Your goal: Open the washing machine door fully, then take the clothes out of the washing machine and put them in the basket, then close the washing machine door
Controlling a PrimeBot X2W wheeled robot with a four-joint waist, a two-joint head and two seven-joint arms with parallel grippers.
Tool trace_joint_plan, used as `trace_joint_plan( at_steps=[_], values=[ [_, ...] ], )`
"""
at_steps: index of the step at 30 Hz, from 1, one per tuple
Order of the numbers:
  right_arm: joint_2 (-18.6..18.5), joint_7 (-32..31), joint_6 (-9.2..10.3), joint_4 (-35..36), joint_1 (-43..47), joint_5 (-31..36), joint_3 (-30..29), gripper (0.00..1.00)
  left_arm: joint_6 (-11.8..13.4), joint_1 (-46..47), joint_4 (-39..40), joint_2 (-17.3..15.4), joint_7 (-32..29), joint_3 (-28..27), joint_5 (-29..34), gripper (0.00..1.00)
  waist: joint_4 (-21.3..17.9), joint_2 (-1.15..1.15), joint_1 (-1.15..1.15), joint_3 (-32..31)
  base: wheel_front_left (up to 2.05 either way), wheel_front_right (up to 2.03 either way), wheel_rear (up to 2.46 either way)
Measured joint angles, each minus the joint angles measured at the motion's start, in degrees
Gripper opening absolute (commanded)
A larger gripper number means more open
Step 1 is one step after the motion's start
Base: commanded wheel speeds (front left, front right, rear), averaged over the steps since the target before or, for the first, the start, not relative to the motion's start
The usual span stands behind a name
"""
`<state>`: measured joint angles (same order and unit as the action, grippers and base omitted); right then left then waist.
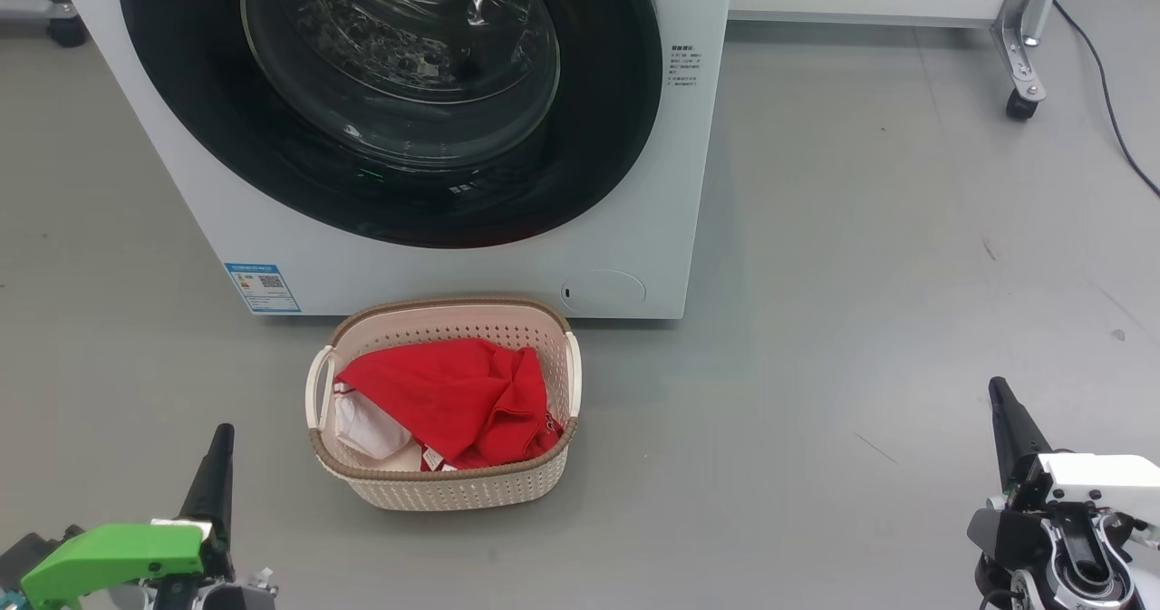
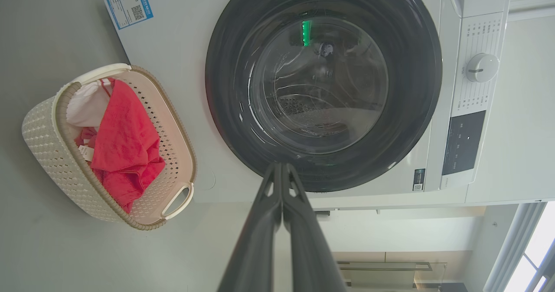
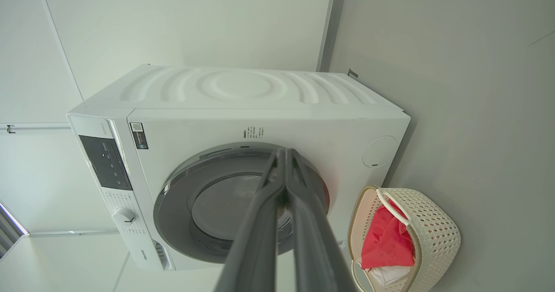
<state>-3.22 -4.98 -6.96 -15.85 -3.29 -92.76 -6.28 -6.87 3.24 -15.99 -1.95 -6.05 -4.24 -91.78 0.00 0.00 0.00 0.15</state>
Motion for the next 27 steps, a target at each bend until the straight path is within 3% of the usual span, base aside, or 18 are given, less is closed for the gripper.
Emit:
trace_joint_plan(
  at_steps=[27],
  values=[
    [0.01, -0.01, 0.00, 0.00, -0.02, 0.00, -0.10, 0.00, 0.00, 0.01, 0.09, 0.00, -0.01, -0.04, 0.00, 0.00, 0.00, 0.00, 0.00, 0.01, 0.00, 0.00, 0.00]
  ],
)
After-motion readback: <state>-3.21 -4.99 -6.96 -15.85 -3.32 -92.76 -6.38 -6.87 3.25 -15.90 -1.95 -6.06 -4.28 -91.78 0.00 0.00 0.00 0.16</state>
